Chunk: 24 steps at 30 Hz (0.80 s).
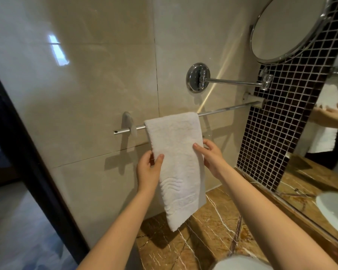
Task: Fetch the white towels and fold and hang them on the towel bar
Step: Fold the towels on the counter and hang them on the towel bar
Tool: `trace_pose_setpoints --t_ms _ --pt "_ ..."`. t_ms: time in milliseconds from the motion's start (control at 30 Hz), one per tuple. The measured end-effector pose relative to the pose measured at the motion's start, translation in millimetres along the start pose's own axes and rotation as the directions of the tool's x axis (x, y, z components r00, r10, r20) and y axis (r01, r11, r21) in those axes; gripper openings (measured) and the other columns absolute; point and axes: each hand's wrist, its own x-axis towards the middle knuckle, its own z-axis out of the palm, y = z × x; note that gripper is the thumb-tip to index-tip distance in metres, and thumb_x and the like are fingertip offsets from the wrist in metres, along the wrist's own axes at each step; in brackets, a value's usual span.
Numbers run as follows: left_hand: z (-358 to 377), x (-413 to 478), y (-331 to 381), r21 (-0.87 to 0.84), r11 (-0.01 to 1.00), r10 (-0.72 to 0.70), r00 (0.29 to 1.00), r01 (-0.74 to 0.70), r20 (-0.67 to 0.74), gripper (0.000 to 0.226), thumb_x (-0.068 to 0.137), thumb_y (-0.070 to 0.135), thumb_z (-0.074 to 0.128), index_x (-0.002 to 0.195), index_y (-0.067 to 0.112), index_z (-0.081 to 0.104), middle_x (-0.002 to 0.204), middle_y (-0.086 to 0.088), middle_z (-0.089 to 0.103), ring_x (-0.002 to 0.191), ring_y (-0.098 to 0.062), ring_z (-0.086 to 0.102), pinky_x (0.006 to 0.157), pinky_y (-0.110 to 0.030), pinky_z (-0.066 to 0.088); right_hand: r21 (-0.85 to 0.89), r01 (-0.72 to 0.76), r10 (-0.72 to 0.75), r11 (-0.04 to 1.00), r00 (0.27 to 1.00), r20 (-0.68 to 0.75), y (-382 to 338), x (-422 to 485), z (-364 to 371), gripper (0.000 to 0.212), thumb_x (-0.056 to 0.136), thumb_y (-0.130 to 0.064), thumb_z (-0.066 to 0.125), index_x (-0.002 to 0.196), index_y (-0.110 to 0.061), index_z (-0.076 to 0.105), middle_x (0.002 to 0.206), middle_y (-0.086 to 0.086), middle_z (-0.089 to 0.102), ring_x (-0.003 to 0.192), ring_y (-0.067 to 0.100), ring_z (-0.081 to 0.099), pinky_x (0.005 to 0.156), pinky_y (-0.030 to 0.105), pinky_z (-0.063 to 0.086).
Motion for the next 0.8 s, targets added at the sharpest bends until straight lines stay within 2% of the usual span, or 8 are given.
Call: trace_pose_setpoints --t_ms 100,233,367,433,533,700,800 --pt "-1 -7 0 0.005 0.998 -0.067 0.997 0.067 0.039 0.005 0.087 0.01 0.064 0.083 0.008 0.064 0.082 -0.005 0.065 0.076 -0.015 0.059 0.07 -0.03 0.049 -0.008 -0.015 0.016 1.0 1.0 0.021 4 -8 -5 0.025 0.085 -0.014 0.07 0.108 -0.014 0.061 0.095 0.003 0.072 0.086 0.022 0.068 0.09 0.049 0.051" --pt "-1 -13 1 -0.008 0.995 -0.095 0.995 0.096 0.024 0.008 0.089 0.008 0.061 0.089 0.001 0.065 0.08 -0.003 0.066 0.069 -0.006 0.059 0.059 -0.013 0.049 -0.02 0.036 -0.036 0.999 0.999 -0.011 7 -16 -5 0.038 0.083 -0.009 0.071 0.117 -0.019 0.057 0.102 -0.001 0.07 0.089 0.017 0.069 0.083 0.049 0.055" --pt "-2 -15 6 -0.008 0.996 -0.093 0.995 0.093 0.026 0.009 0.091 0.007 0.058 0.085 0.003 0.063 0.073 0.001 0.063 0.055 0.01 0.056 0.052 -0.007 0.043 0.045 0.057 -0.057 0.997 0.998 -0.002 7 -19 -6 0.039 0.082 -0.003 0.069 0.117 -0.015 0.057 0.115 0.007 0.065 0.098 0.027 0.066 0.082 0.052 0.056" --pt "-3 -17 8 -0.032 0.995 -0.097 0.995 0.098 0.028 0.008 0.092 0.007 0.057 0.09 0.004 0.065 0.078 0.002 0.065 0.059 0.009 0.06 0.053 -0.007 0.045 0.068 0.015 -0.018 0.998 0.999 0.039 5 -19 -9 0.033 0.085 -0.003 0.067 0.115 -0.015 0.059 0.113 0.007 0.067 0.096 0.025 0.067 0.086 0.048 0.054" --pt "-5 -20 12 -0.062 0.991 -0.116 0.993 0.118 0.035 0.009 0.093 0.008 0.057 0.096 0.008 0.065 0.084 0.003 0.067 0.071 -0.002 0.063 0.056 -0.009 0.048 -0.078 -0.039 0.05 0.996 0.987 0.152 3 -20 -16 0.03 0.086 -0.012 0.067 0.116 -0.015 0.063 0.112 0.005 0.07 0.097 0.022 0.067 0.09 0.043 0.052" --pt "-8 -25 14 -0.044 0.989 -0.14 0.988 0.143 0.068 0.016 0.087 0.006 0.064 0.103 0.01 0.066 0.092 0.004 0.069 0.083 -0.008 0.064 0.067 -0.013 0.054 -0.162 -0.048 0.073 0.986 0.986 0.149 1 -21 -33 0.032 0.085 -0.019 0.07 0.114 -0.008 0.067 0.111 0.008 0.071 0.098 0.024 0.067 0.091 0.042 0.051" --pt "-6 -32 14 -0.042 0.987 -0.156 0.987 0.158 0.049 0.022 0.083 0.004 0.068 0.104 0.011 0.066 0.094 0.005 0.069 0.085 -0.007 0.065 0.073 -0.018 0.055 -0.268 -0.021 0.059 0.963 0.989 0.133 3 -25 -44 0.019 0.085 -0.024 0.07 0.1 -0.011 0.071 0.095 0.002 0.073 0.088 0.016 0.066 0.086 0.033 0.05"
